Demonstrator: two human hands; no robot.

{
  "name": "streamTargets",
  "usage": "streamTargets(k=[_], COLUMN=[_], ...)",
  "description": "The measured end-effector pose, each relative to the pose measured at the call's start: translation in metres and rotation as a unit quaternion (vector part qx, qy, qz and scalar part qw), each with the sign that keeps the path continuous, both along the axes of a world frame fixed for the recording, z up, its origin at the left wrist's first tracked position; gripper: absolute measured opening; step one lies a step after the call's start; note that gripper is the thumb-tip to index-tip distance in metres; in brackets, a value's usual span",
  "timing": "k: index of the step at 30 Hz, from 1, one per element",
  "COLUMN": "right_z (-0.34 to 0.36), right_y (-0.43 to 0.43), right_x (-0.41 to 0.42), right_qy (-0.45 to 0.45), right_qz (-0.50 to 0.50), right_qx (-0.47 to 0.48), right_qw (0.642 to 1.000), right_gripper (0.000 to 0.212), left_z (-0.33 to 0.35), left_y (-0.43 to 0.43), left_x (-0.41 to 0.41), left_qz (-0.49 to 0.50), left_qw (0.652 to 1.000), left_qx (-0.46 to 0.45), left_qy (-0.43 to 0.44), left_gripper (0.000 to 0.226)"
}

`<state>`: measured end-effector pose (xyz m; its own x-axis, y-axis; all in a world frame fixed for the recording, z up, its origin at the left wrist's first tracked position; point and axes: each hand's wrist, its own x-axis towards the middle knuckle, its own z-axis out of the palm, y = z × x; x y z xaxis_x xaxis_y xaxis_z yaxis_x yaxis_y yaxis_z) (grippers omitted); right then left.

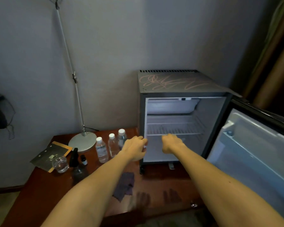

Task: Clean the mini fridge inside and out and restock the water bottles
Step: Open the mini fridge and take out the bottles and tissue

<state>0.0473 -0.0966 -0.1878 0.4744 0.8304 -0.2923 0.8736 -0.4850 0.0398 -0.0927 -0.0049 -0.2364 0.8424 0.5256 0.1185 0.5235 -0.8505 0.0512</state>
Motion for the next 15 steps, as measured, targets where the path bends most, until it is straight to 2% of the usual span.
streamTargets(k=[4, 8, 15], right_z=[-0.009, -0.028, -0.064], right_y=[-0.038, -0.057, -0.053], right_x=[0.032, 0.062, 0.123], right_qy=[-0.001, 0.011, 0.036], right_qz=[-0.043, -0.074, -0.081], right_qx=[-0.011, -0.016, 0.009], right_qw=[0.999, 0.997, 0.996], right_gripper=[0.05, 0.037, 0.044], left_z=[-0.009, -0.024, -0.058], left_y=[-0.021, -0.026, -0.011], left_x=[0.032, 0.068, 0.134], left_qz=[-0.059, -0.088, -0.103], left_qw=[0.998, 0.995, 0.988], left_qx=[-0.014, -0.025, -0.064], left_qy=[0.01, 0.041, 0.099], left_gripper=[0.022, 0.025, 0.033])
